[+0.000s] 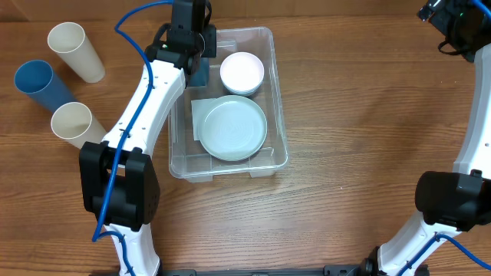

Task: Pack container
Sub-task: 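Carry the blue cup into the bin's upper-left corner and release, then move left gripper toward the cream cups at the left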

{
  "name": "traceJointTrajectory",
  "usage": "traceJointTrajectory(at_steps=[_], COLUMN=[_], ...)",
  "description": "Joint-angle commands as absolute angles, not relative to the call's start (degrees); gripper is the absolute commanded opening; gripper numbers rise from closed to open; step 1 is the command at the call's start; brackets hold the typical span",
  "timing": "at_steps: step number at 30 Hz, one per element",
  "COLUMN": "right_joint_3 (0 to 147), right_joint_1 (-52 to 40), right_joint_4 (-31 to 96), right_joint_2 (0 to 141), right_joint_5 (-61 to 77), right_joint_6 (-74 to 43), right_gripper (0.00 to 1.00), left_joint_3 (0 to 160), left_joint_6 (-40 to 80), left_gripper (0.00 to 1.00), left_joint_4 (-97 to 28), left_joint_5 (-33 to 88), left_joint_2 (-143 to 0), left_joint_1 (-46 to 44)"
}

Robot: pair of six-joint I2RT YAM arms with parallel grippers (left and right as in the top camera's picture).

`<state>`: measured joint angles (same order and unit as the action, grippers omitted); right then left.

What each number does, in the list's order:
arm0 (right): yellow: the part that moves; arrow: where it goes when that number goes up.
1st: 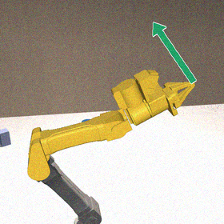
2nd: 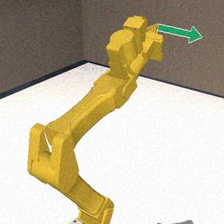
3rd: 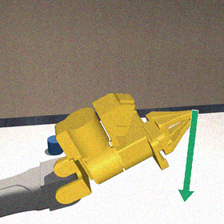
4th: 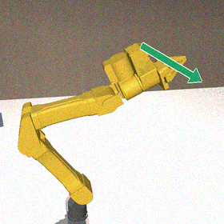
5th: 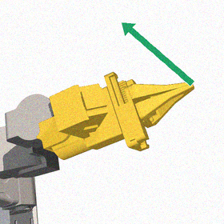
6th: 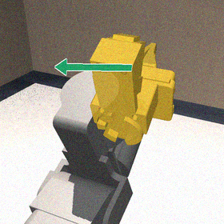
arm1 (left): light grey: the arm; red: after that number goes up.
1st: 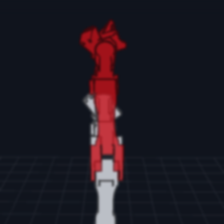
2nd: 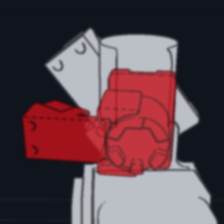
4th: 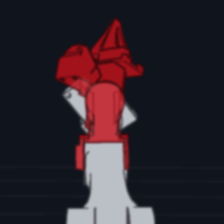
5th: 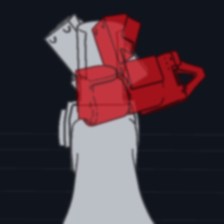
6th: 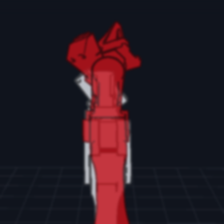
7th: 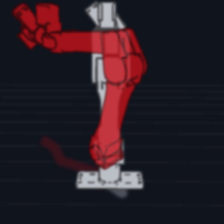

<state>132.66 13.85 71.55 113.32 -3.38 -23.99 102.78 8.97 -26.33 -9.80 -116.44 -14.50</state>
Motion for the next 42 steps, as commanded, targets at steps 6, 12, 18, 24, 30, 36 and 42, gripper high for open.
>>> traceJointTrajectory(at_steps=[6,12,18,24,30,36,42], right_joint_3=[133.03,133.03,133.03,133.03,133.03,133.03,133.03], right_joint_1=[13.80,13.80,13.80,13.80,13.80,13.80,13.80], right_joint_4=[71.24,71.24,71.24,71.24,71.24,71.24,71.24], right_joint_2=[113.38,113.38,113.38,113.38,113.38,113.38,113.38], right_joint_5=[-3.77,-3.77,-3.77,-3.77,-3.77,-3.77,-3.77], right_joint_6=[-24.25,-24.25,-24.23,-24.25,-24.25,-24.23,-24.25], right_gripper=[1.00,1.00,1.00,1.00,1.00,1.00,1.00], left_joint_3=[106.78,110.54,109.23,105.84,105.84,105.84,105.84], left_joint_6=[8.58,10.76,13.98,8.99,-0.56,-1.41,-1.08], left_gripper=[0.77,0.86,0.91,0.95,0.94,0.89,0.45], left_joint_4=[-29.08,-50.65,-63.07,-58.96,-51.53,-47.55,-46.83], left_joint_5=[-10.94,-10.98,-13.15,-11.81,-10.81,-10.22,-7.42], left_joint_2=[-114.06,-97.08,-92.40,-101.34,-109.82,-116.90,-117.89], left_joint_1=[-14.15,-10.48,7.18,21.89,21.96,21.76,21.65])
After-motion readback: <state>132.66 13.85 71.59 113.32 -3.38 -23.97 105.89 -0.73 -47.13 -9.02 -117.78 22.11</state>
